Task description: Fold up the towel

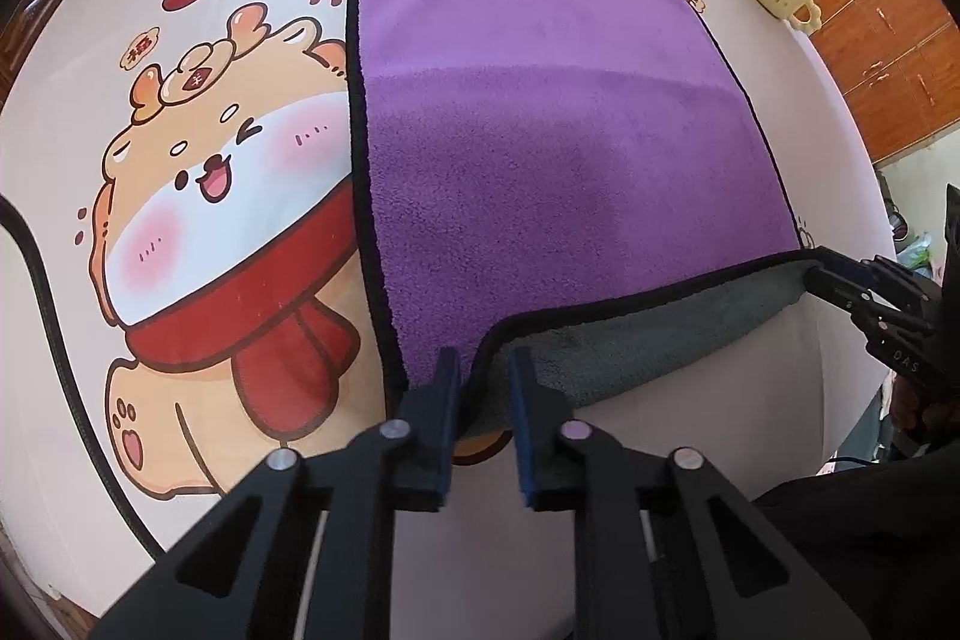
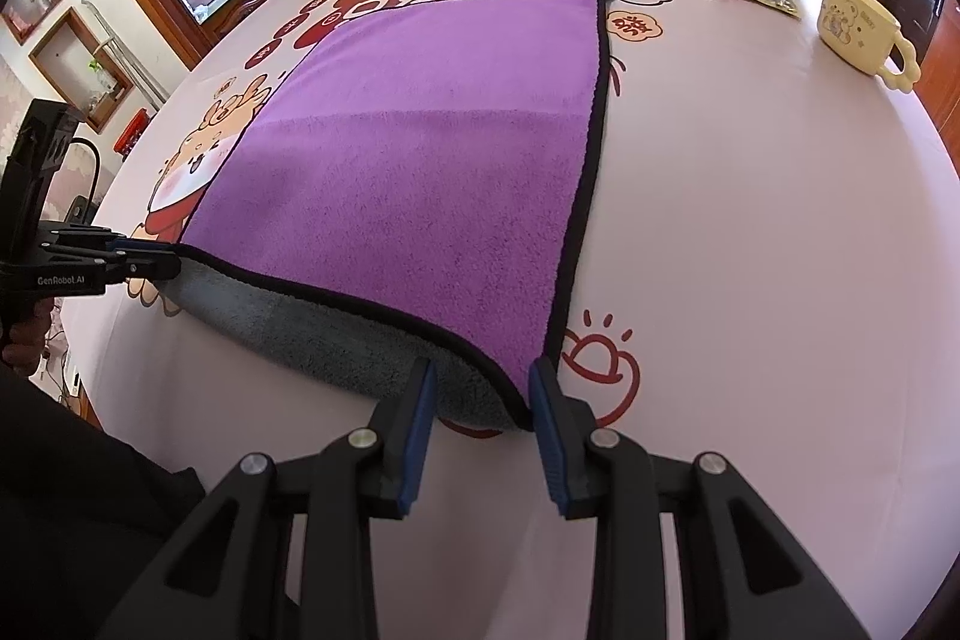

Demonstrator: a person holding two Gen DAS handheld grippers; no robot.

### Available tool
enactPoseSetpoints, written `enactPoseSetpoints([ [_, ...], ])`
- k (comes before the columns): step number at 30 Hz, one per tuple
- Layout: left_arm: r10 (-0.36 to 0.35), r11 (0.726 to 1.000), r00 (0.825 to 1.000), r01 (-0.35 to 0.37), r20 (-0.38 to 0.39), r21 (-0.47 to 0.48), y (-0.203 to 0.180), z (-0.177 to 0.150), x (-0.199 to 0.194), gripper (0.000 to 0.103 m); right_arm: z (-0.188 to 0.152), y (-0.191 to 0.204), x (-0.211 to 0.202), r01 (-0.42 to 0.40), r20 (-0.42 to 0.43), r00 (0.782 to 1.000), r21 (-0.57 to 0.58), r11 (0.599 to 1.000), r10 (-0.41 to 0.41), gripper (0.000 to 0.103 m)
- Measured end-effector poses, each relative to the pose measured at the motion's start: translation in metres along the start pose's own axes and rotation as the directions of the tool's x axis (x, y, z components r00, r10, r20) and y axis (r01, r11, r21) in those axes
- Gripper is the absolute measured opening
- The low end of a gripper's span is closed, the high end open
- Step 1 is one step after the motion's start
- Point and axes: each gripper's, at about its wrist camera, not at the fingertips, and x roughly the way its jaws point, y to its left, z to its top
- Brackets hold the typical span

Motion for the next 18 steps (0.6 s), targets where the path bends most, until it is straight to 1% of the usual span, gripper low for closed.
enactPoseSetpoints([
  [2, 0.0, 1.0, 1.0, 0.0, 0.003, 0.005, 0.0001, -0.0007, -0.0001, 0.008, -0.0005, -0.0002, 0.0004, 0.007, -0.002, 1.0, 0.001, 1.0, -0.007, 0.027],
  [5, -0.003, 1.0, 1.0, 0.003, 0.008, 0.009, 0.0002, -0.0021, -0.0014, 0.006, -0.001, -0.0011, 0.001, 0.02, -0.003, 1.0, 0.0, 1.0, -0.02, 0.022],
  [7, -0.004, 1.0, 1.0, 0.004, 0.007, 0.01, 0.0005, -0.0034, -0.0017, 0.005, -0.001, -0.0012, 0.0009, 0.02, -0.003, 1.0, 0.0, 1.0, -0.02, 0.021],
  [10, -0.001, 1.0, 1.0, 0.001, 0.007, 0.011, 0.0009, -0.0041, -0.0011, 0.004, -0.001, -0.0012, 0.0009, 0.022, -0.003, 1.0, -0.001, 1.0, -0.022, 0.019],
  [12, 0.006, 1.0, 1.0, -0.006, 0.004, 0.011, 0.0012, -0.0041, -0.0004, 0.004, -0.0008, -0.0015, 0.0006, 0.026, -0.003, 1.0, -0.002, 1.0, -0.026, 0.014],
  [16, 0.003, 1.0, 1.0, -0.004, 0.01, 0.011, 0.0002, -0.0032, -0.0013, 0.003, -0.0012, -0.0037, 0.0013, 0.033, -0.007, 0.999, 0.0, 0.999, -0.033, 0.01],
  [18, 0.006, 1.0, 1.0, -0.007, 0.014, 0.01, -0.0007, -0.0027, -0.0027, 0.003, -0.0016, -0.0032, 0.0009, 0.033, -0.002, 0.999, 0.0, 0.999, -0.033, 0.006],
])
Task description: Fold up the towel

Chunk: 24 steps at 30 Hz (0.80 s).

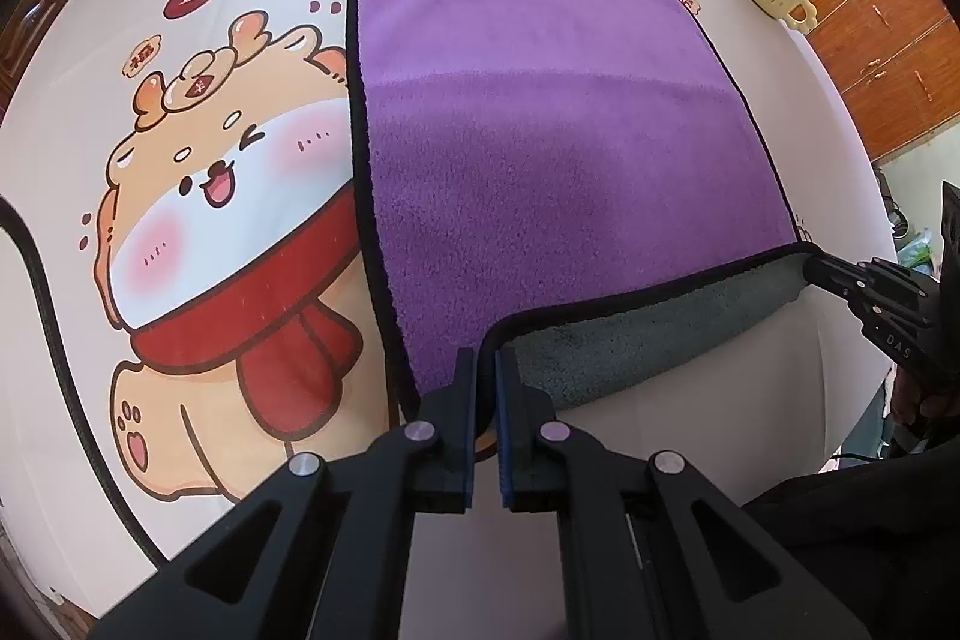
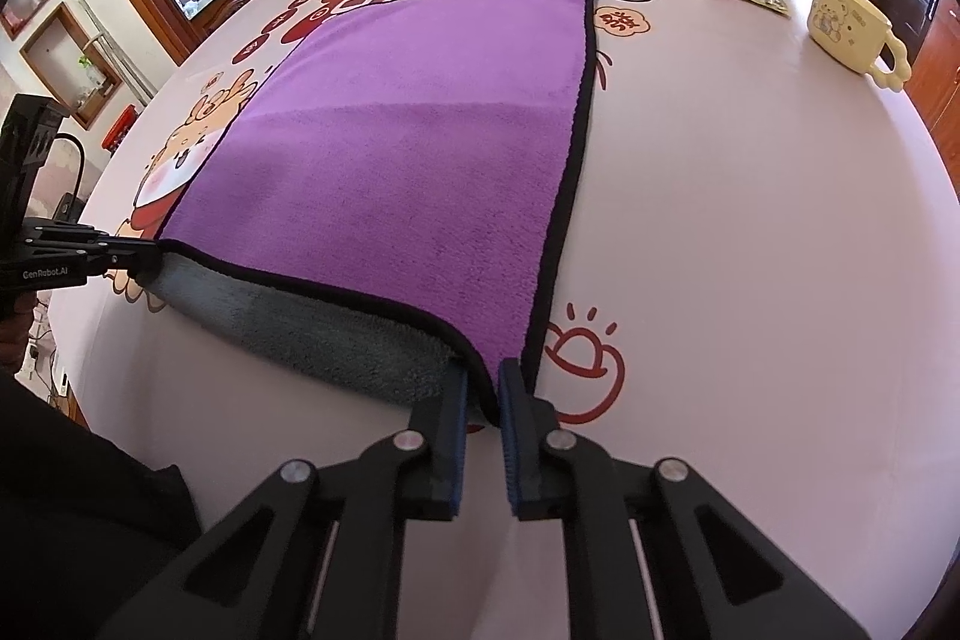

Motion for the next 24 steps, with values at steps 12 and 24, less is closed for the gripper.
enactPoseSetpoints([
  [12, 0.009, 1.0, 1.0, -0.009, 0.008, 0.005, -0.004, 0.002, -0.007, 0.003, 0.0, 0.001, 0.001, -0.004, 0.009, 1.0, 0.01, 1.0, 0.004, 0.004],
  [24, 0.048, 0.999, 0.996, -0.048, 0.077, 0.0, -0.005, 0.025, -0.036, 0.003, 0.028, 0.002, -0.021, -0.005, 0.062, 0.998, 0.001, 1.0, 0.005, 0.004],
])
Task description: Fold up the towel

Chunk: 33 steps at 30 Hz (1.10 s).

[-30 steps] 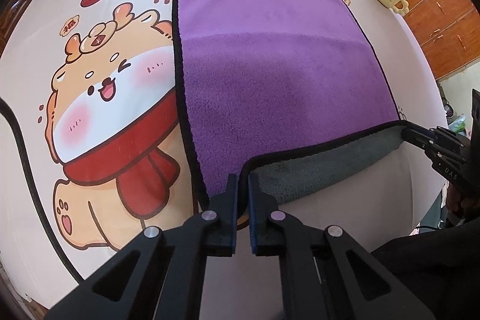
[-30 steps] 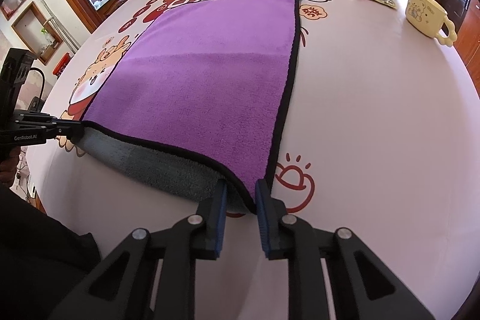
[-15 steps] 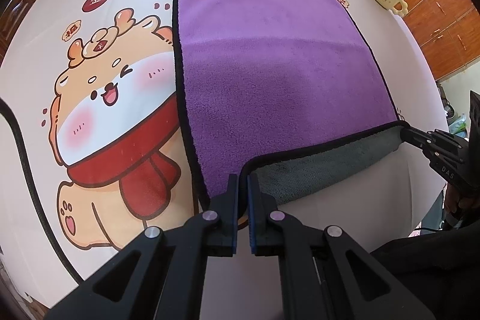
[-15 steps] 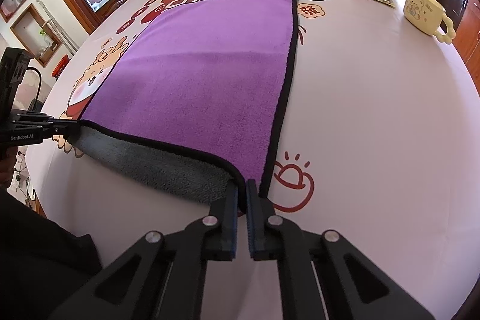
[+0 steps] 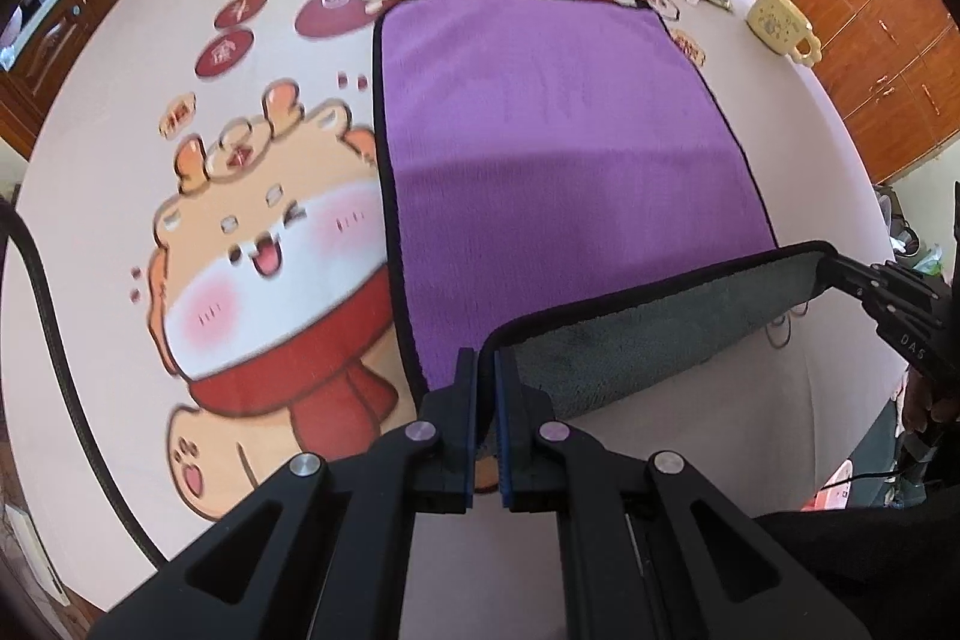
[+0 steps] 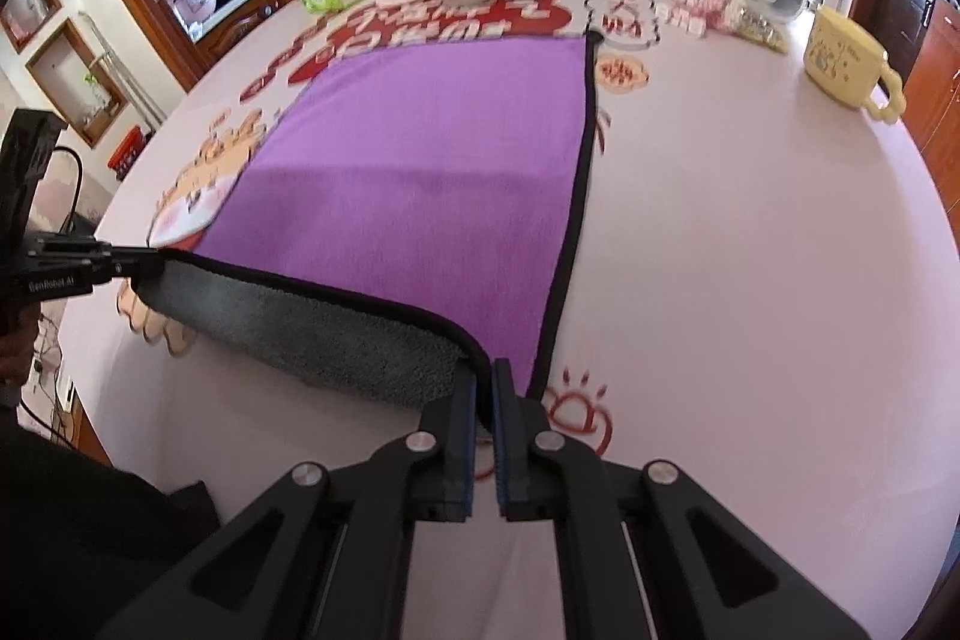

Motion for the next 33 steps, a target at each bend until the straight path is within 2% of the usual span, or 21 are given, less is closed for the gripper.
enactPoseSetpoints([
  [13, 0.039, 0.998, 0.989, -0.046, 0.142, 0.051, 0.004, 0.067, -0.027, 0.003, 0.073, -0.003, -0.016, 0.049, 0.142, 0.989, -0.028, 0.998, -0.044, 0.004],
  [26, 0.079, 0.994, 0.964, -0.096, 0.253, 0.056, 0.014, 0.146, -0.013, 0.003, 0.147, -0.018, 0.008, 0.082, 0.241, 0.967, -0.002, 0.997, -0.08, 0.004],
  [33, 0.093, 0.993, 0.959, -0.108, 0.266, 0.043, 0.017, 0.184, 0.013, 0.003, 0.184, -0.028, 0.033, 0.111, 0.265, 0.959, -0.028, 0.993, -0.099, 0.004],
])
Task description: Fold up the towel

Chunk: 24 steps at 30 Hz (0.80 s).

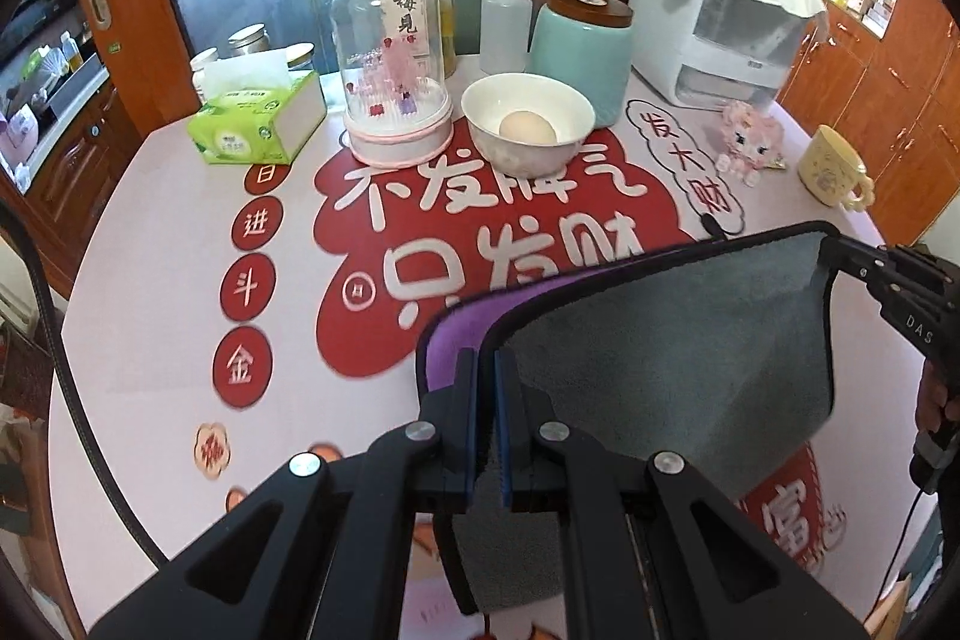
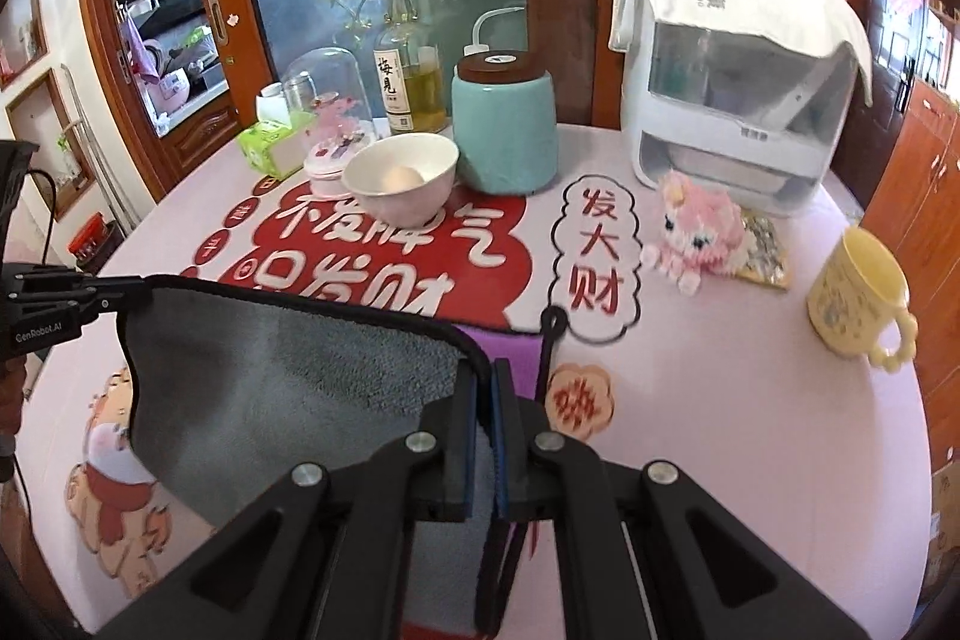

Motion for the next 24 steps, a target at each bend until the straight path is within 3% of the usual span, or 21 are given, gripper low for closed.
enactPoseSetpoints([
  [13, 0.075, 0.996, 0.994, -0.079, -0.079, -0.045, 0.01, 0.015, 0.075, 0.006, 0.013, -0.02, 0.076, 0.005, -0.064, 0.998, 0.018, 1.0, -0.004, 0.005],
  [15, 0.083, 0.994, 0.992, -0.089, -0.094, -0.062, 0.013, 0.017, 0.08, 0.011, 0.01, -0.021, 0.084, 0.001, -0.08, 0.997, 0.026, 1.0, 0.001, 0.006],
  [16, 0.089, 0.993, 0.991, -0.096, -0.099, -0.067, 0.015, 0.017, 0.081, 0.019, 0.008, -0.022, 0.088, -0.003, -0.093, 0.996, 0.035, 0.999, 0.006, 0.006],
  [17, 0.097, 0.992, 0.99, -0.104, -0.104, -0.07, 0.015, 0.017, 0.083, 0.029, 0.008, -0.023, 0.091, -0.006, -0.103, 0.995, 0.041, 0.999, 0.01, 0.008],
  [19, 0.12, 0.989, 0.988, -0.128, -0.1, -0.076, 0.017, 0.017, 0.084, 0.036, 0.007, -0.024, 0.095, -0.008, -0.115, 0.993, 0.053, 0.999, 0.014, 0.018],
  [21, 0.131, 0.986, 0.987, -0.139, -0.097, -0.087, 0.019, 0.017, 0.083, 0.04, 0.007, -0.026, 0.097, -0.003, -0.121, 0.993, 0.072, 0.997, 0.011, 0.038],
  [24, 0.138, 0.983, 0.985, -0.15, -0.105, -0.109, 0.022, 0.017, 0.079, 0.05, 0.007, -0.027, 0.095, -0.024, -0.11, 0.993, 0.091, 0.996, 0.034, 0.045],
])
